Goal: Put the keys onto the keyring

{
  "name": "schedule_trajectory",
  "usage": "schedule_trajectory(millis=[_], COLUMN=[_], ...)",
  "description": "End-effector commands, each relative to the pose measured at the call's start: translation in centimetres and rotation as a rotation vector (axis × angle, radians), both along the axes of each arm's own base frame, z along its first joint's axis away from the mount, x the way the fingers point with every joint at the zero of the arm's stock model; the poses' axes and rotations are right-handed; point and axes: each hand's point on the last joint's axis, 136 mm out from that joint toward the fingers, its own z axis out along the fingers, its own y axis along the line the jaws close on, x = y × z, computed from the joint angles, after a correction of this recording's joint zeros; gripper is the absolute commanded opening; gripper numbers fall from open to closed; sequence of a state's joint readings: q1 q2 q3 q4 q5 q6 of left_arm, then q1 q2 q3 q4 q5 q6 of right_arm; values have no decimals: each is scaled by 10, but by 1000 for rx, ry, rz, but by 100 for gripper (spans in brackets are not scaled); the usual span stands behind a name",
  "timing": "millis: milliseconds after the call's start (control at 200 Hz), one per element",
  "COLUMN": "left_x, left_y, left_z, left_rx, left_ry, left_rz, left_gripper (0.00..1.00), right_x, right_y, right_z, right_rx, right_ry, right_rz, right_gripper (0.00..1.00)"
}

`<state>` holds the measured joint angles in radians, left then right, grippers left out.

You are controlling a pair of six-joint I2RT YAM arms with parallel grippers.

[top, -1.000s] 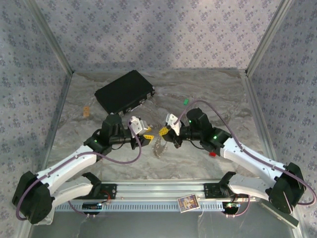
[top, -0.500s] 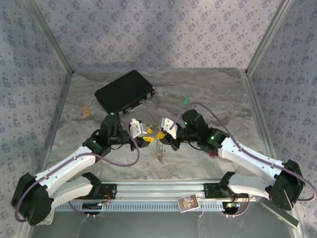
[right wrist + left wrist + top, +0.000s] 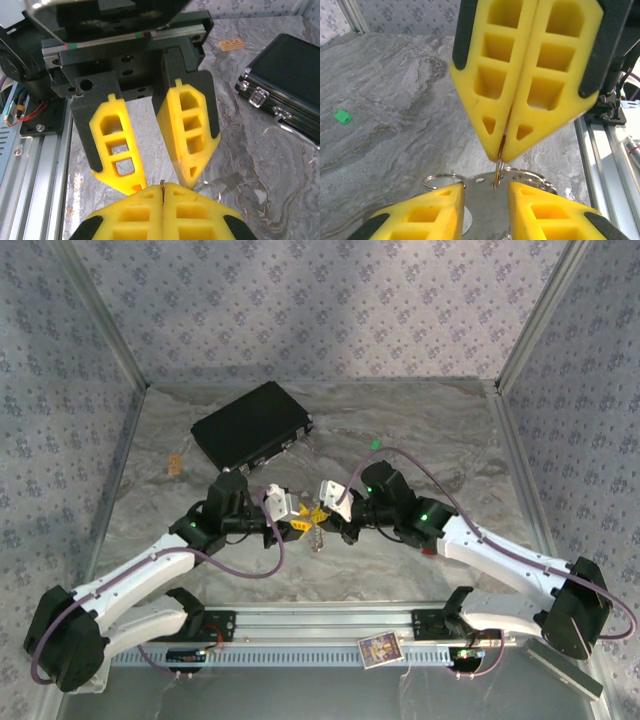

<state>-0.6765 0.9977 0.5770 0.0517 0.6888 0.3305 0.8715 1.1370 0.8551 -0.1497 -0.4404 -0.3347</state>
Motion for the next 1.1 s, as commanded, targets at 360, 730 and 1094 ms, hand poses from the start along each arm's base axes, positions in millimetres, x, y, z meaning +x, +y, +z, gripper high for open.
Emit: schedule_trajectory(millis=[360,730,1094], left_x=[-14,0,4], left_y=[-7,1,-3], left_z=[19,13,16], left_rx=[-36,93,134], left_ry=[-25,-275,-536], left_rz=[-101,-4,-7], left_gripper=[0,0,0], right_x=[1,19,-7], right_y=[11,-37,-31], right_z=[11,11,-6], right_rx=[15,66,43], right_ry=[-34,-82,-302], right_rz=[20,-144,-29], right_gripper=[0,40,34])
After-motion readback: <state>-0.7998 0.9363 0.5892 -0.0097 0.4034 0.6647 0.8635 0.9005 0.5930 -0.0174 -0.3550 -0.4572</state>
